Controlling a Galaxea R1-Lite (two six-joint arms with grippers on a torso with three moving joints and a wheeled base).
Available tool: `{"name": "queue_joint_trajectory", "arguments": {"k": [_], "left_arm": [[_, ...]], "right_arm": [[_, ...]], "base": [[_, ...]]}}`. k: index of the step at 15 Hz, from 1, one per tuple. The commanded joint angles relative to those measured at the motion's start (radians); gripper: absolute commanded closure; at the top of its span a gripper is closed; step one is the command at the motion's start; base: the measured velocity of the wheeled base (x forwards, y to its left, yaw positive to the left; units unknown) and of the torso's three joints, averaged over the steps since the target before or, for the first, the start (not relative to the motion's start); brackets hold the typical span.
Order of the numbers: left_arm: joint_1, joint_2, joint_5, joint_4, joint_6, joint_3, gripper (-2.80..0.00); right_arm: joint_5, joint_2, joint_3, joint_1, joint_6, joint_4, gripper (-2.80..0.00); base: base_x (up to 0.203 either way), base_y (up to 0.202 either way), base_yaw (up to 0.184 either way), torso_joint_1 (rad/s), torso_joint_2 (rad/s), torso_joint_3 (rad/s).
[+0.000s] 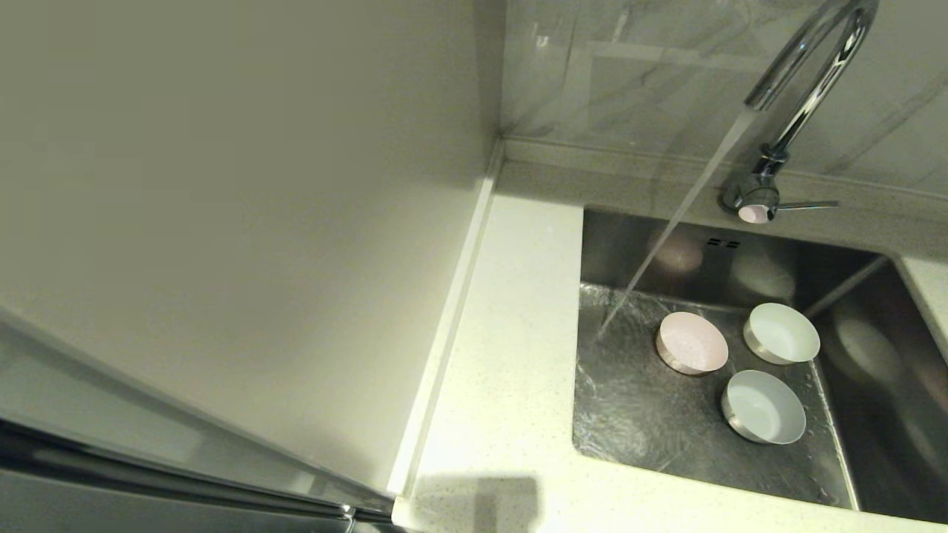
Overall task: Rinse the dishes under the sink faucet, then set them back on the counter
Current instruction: Wait for the water to rinse the bowl
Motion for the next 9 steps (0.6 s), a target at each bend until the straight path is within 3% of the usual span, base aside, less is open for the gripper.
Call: {"name": "queue_joint_trajectory", "arguments": {"k": [1, 9], "left_arm": [[0.000, -0.003, 0.001, 0.000, -0.001, 0.000, 0.00], [0.000, -0.005, 0.001, 0.000, 0.001, 0.000, 0.00]], "right_arm": [[0.000, 0.001, 0.000, 0.000, 0.000, 0.000, 0.00], [0.001, 0.001, 0.000, 0.000, 0.000, 0.000, 0.00]], "base": [[0.000, 0.000, 0.000, 0.000, 0.00, 0.000], [0.000, 0.000, 0.000, 0.000, 0.00, 0.000]]}}
